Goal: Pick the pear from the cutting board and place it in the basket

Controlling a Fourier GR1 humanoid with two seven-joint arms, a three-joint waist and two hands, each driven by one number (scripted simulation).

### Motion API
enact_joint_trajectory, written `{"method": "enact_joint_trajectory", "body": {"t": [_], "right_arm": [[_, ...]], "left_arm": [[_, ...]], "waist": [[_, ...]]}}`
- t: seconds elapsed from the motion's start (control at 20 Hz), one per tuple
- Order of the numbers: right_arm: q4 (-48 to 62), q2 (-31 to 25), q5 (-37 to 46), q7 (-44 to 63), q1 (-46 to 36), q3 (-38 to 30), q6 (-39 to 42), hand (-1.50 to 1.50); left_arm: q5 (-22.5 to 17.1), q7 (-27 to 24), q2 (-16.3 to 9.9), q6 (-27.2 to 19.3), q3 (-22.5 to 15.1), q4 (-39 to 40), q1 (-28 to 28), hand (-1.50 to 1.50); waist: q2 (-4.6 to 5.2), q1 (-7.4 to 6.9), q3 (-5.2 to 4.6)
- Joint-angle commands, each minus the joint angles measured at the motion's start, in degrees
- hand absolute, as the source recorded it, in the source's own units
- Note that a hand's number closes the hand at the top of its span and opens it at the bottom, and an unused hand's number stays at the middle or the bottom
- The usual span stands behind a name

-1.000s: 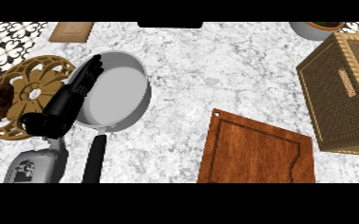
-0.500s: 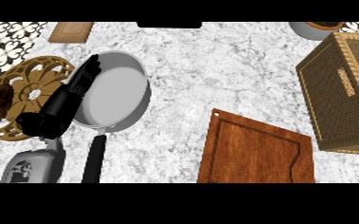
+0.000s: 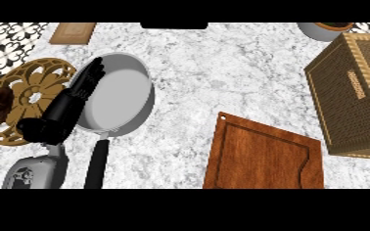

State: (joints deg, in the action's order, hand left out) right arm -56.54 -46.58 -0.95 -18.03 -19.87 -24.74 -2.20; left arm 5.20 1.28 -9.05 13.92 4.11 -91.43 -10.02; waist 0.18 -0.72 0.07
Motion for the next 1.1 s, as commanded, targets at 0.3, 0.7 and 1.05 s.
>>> {"method": "enact_joint_trajectory", "body": {"t": [0.3,0.7,1.05], "right_arm": [[22.11,-2.24,3.07,-13.1,-11.53,-0.51,1.12,-1.5],[19.76,-5.92,-3.94,-6.31,-16.42,-4.03,10.0,-1.5],[30.92,-12.1,-9.98,-1.17,-15.68,-10.28,17.96,-1.5]], "left_arm": [[1.41,1.55,0.6,-1.36,0.0,3.49,-4.39,0.0],[0.67,-1.44,0.08,0.15,0.26,0.48,2.31,0.0],[1.67,0.64,0.62,-0.94,-0.48,-0.57,-0.62,0.0]], "waist": [[0.07,0.1,-0.02],[-0.17,0.21,-0.07],[0.04,0.24,0.01]]}}
